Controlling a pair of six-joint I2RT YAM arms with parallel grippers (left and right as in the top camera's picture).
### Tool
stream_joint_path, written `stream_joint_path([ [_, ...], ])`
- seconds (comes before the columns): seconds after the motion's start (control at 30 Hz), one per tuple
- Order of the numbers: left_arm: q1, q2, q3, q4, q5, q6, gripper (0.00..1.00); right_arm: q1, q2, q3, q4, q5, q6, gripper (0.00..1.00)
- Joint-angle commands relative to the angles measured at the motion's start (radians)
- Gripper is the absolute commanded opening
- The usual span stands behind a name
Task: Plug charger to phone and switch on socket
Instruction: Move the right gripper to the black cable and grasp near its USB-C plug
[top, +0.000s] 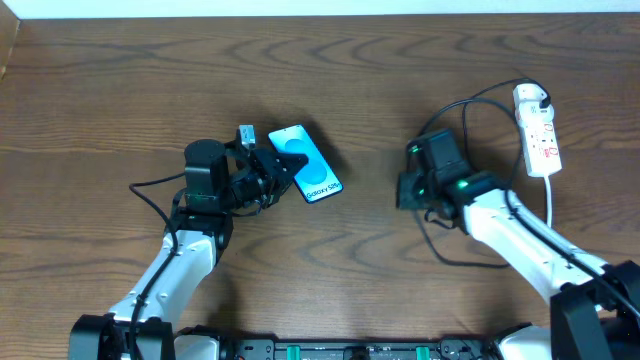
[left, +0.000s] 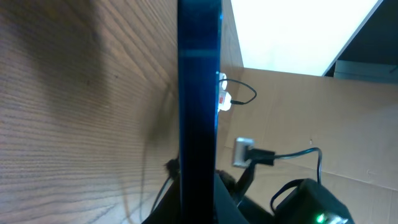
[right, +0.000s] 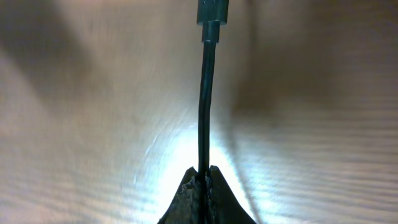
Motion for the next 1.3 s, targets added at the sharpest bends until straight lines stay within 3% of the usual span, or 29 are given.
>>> stream_joint_path([
  [0.0, 0.000, -0.008, 0.026, 0.008, 0.021, 0.018, 0.07, 0.042, 0.026, -0.031, -0.010, 0.005, -0.057, 0.02],
  [0.17, 0.000, -0.008, 0.026, 0.008, 0.021, 0.018, 0.07, 0.042, 0.034, -0.046, -0.032, 0.040, -0.056, 0.34],
  [0.23, 0.000, -0.008, 0.026, 0.008, 0.021, 0.018, 0.07, 0.042, 0.032, -0.032, -0.028, 0.087, -0.056, 0.53],
  [0.37, 0.000, -0.008, 0.026, 0.008, 0.021, 0.018, 0.08, 0.042, 0.032, 0.026, -0.028, 0.167, -0.056, 0.67],
  [0.67, 0.000, -0.008, 0.026, 0.008, 0.021, 0.018, 0.08, 0.042, 0.085, 0.050, 0.024, 0.242, 0.013, 0.55],
  [0.87, 0.000, -0.008, 0.026, 0.008, 0.021, 0.018, 0.07, 0.043, 0.183, 0.050, 0.048, 0.240, 0.012, 0.52],
  [1.27, 0.000, -0.008, 0.026, 0.008, 0.021, 0.017, 0.07, 0.049, 0.220, 0.049, 0.063, 0.237, 0.015, 0.26],
])
